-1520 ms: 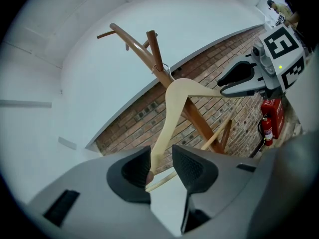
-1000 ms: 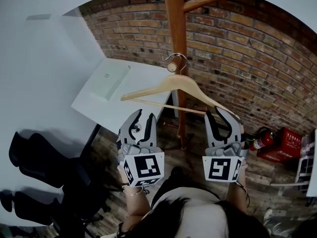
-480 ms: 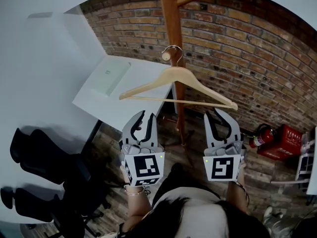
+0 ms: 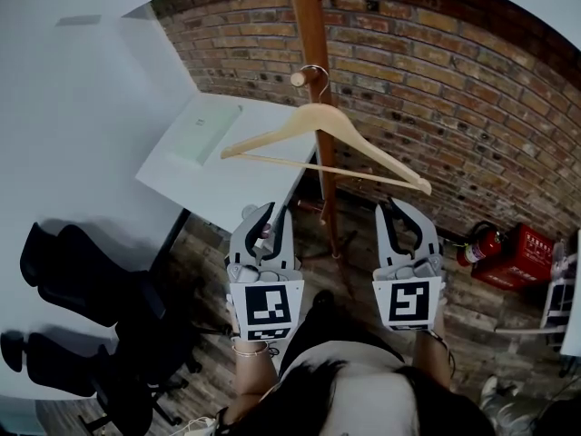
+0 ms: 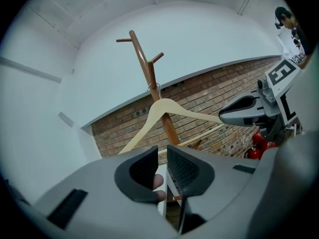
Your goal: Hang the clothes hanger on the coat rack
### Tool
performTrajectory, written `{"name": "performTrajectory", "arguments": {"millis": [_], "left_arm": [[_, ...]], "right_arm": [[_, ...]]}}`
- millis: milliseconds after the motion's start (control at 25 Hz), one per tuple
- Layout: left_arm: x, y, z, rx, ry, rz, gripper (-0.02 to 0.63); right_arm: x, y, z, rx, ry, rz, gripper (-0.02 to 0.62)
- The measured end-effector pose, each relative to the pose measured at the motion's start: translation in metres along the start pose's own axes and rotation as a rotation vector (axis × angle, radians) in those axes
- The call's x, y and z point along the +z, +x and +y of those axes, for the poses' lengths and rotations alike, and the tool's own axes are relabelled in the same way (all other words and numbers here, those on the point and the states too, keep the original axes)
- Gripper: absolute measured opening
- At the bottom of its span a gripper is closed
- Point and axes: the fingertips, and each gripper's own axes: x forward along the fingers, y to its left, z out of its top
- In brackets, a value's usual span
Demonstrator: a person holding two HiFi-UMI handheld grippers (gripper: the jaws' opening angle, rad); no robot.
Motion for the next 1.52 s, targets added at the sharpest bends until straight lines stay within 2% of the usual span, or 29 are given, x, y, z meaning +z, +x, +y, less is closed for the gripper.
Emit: {"name": "performTrajectory", "arguments": {"millis": [400, 640, 1000, 1400, 1520], "left_arm": [[0.010, -0.020, -0.025, -0.001, -0.046, -0.020, 0.044], [0.009, -0.029, -0.038, -0.017, -0.100, -0.021, 0.031], [0.008, -0.032, -0.039, -0.011, -0.179, -0.039, 0.013], [0.001, -0.048, -0.029, -0.033, -0.245, -0.056, 0.011], [-0.002, -0.057, -0.021, -0.035, -0.300, -0.060, 0.011]], "right_arm": [[-0.005, -0.026, -0.005, 0.005, 0.044, -0.029, 0.051], [-0.006, -0.035, -0.009, 0.015, 0.135, -0.058, 0.046], [-0.004, -0.036, -0.011, -0.003, 0.207, -0.077, 0.043], [0.006, -0.044, 0.010, -0.020, 0.255, -0.074, 0.038], [0.007, -0.050, 0.018, -0.029, 0.284, -0.069, 0.037]]}}
